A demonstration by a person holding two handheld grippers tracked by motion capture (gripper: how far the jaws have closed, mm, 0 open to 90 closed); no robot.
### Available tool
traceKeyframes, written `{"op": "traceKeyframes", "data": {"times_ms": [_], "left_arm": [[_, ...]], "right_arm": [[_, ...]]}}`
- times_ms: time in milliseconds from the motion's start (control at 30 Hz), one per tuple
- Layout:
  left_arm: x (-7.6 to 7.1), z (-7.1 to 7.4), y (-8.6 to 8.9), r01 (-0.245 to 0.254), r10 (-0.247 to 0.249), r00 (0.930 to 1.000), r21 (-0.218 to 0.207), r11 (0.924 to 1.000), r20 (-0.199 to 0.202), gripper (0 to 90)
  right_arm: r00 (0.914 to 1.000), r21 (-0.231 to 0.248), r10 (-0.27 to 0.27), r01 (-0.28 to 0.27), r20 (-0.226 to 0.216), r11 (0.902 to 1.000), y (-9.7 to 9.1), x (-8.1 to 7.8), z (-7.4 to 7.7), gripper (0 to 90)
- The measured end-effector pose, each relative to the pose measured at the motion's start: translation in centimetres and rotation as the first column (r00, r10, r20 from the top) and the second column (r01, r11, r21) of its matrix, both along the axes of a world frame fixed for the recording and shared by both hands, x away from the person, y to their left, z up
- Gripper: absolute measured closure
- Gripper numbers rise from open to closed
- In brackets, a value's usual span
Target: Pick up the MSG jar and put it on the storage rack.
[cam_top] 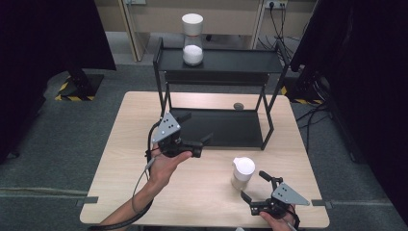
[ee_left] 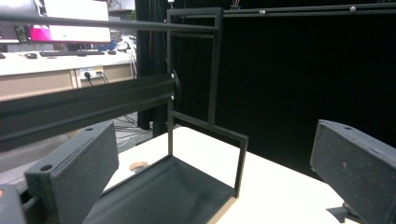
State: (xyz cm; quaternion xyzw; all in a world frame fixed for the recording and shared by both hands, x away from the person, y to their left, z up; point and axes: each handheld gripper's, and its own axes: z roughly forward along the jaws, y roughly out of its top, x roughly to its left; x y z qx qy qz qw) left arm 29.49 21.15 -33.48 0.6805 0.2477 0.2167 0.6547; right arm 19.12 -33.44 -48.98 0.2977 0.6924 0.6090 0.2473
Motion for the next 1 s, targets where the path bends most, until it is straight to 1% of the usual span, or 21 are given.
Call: {"op": "traceKeyframes", "data": {"times_ms": [67,267,400,533,667,833,900,933,1000], "left_arm": [[-0.2,-0.5,0.0,0.008,-0.008,1.0,-0.001,1.0,-0.004,0.4],[-0.9,-2.1,-0.1,0.031,-0.031,0.9995,0.007,0.9995,-0.001,0.4],[-1.1,-3.2,-0.1,0.045,-0.045,0.9989,0.004,0.999,-0.013,0.4],[-1.3,-4.0,0.1,0.058,-0.058,0.9978,0.003,0.9983,-0.033,0.4],[-1.7,-5.0,0.2,0.064,-0.063,0.9974,0.01,0.9979,-0.035,0.4],[-2.0,-6.2,0.4,0.07,-0.068,0.9968,0.035,0.9969,-0.042,0.5],[-2.0,-6.4,0.5,0.072,-0.07,0.9964,0.037,0.9967,-0.047,0.4],[-2.0,-6.8,0.5,0.075,-0.074,0.996,0.031,0.9967,-0.05,0.4],[-1.9,-7.2,0.6,0.089,-0.087,0.9947,0.031,0.9956,-0.055,0.4]], "right_arm": [[1.0,-0.001,0.0,0.0,-0.001,1.0,0.0,0.0,0.0,0.5],[1.0,0.001,-0.001,0.001,0.001,1.0,0.0,0.0,0.0,0.5],[1.0,0.003,-0.002,0.002,0.001,1.0,0.0,0.0,0.0,0.5],[1.0,0.003,-0.002,0.002,0.0,1.0,0.0,0.0,0.0,0.5],[1.0,0.004,-0.002,0.002,0.001,1.0,0.0,0.0,0.0,0.5],[1.0,0.001,-0.001,0.001,0.001,1.0,0.1,0.0,0.0,0.5],[1.0,0.002,-0.003,0.003,0.0,1.0,0.0,0.0,0.0,0.5],[1.0,0.002,-0.003,0.003,0.0,1.0,0.0,0.0,0.0,0.5],[1.0,0.003,-0.003,0.003,-0.001,1.0,0.0,0.0,-0.1,0.5]]}}
